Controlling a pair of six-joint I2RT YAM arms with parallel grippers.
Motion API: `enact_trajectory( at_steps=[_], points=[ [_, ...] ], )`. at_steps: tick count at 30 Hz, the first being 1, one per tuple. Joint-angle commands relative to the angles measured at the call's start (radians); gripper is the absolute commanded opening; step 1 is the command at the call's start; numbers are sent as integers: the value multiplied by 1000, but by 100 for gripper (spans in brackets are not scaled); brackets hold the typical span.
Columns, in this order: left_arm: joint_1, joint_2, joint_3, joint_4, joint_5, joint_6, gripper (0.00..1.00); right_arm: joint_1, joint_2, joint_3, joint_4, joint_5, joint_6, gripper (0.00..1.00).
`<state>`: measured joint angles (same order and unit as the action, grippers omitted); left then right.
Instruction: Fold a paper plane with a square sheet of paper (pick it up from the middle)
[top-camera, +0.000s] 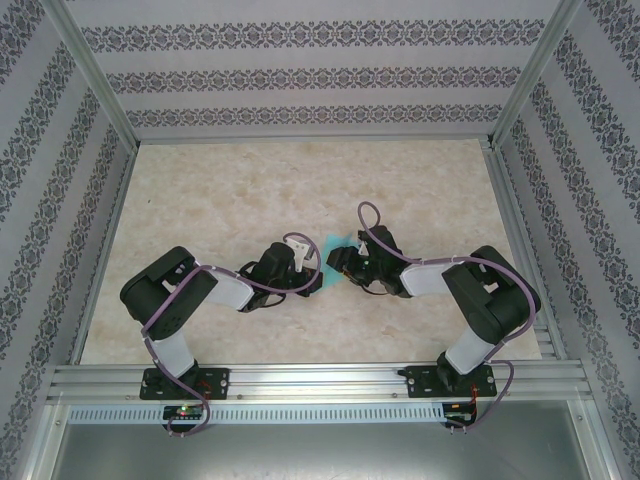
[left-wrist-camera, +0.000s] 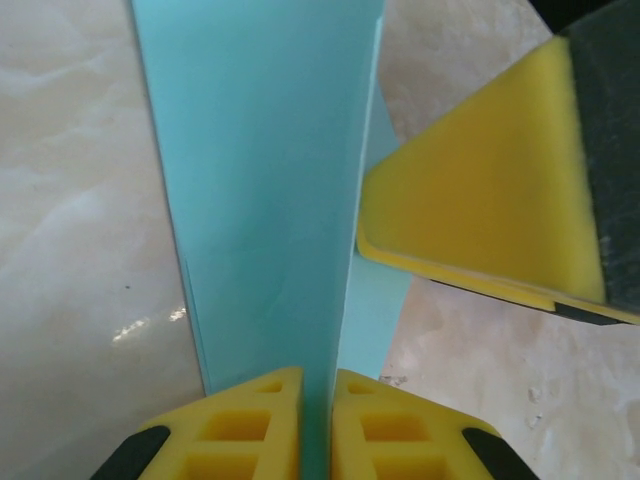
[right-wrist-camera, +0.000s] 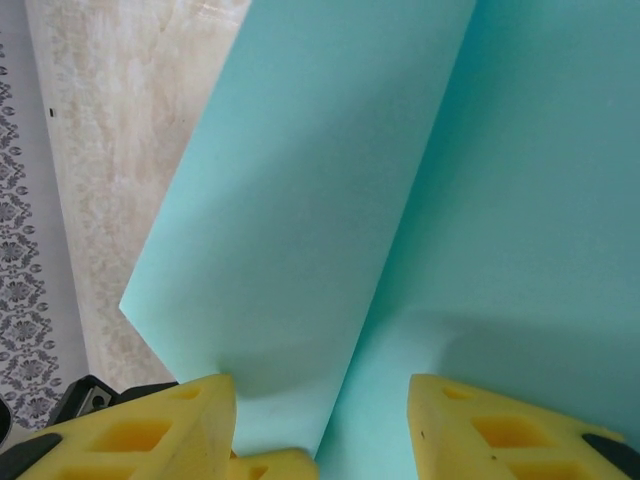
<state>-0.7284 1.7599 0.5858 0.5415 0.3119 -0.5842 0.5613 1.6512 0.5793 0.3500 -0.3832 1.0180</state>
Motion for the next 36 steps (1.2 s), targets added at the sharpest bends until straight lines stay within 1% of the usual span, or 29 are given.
enact_trajectory(
  at_steps=[1, 6, 10, 14, 17, 21, 23, 26, 31, 33, 36],
  points=[
    [16, 10, 28, 10, 45, -55, 15, -6, 18, 34, -8, 11, -31, 50],
    [29, 7, 37, -1, 69, -73, 16, -7, 36, 54, -44, 14, -40, 50],
    [35, 14, 50, -19, 89, -77, 20, -8, 48, 66, -73, 21, -46, 49],
    [38, 32, 62, -29, 115, -81, 29, -6, 59, 76, -103, 32, -45, 49],
    [42, 26, 68, -55, 124, -80, 33, -6, 62, 85, -131, 43, -44, 49],
    [59, -23, 52, -89, 124, -81, 41, -5, 60, 99, -188, 70, -45, 49],
    [75, -62, 37, -117, 130, -79, 47, -3, 54, 107, -229, 98, -46, 49],
    [101, -130, 14, -162, 126, -80, 52, 3, 49, 120, -286, 133, -48, 49],
    [121, -222, -13, -222, 63, -94, 52, 20, 52, 144, -382, 208, -51, 49],
    [120, -242, -23, -210, 50, -115, 51, 24, 61, 154, -411, 228, -46, 48],
    [121, -239, -27, -173, 69, -159, 45, 31, 61, 156, -433, 254, -37, 46]
  ],
)
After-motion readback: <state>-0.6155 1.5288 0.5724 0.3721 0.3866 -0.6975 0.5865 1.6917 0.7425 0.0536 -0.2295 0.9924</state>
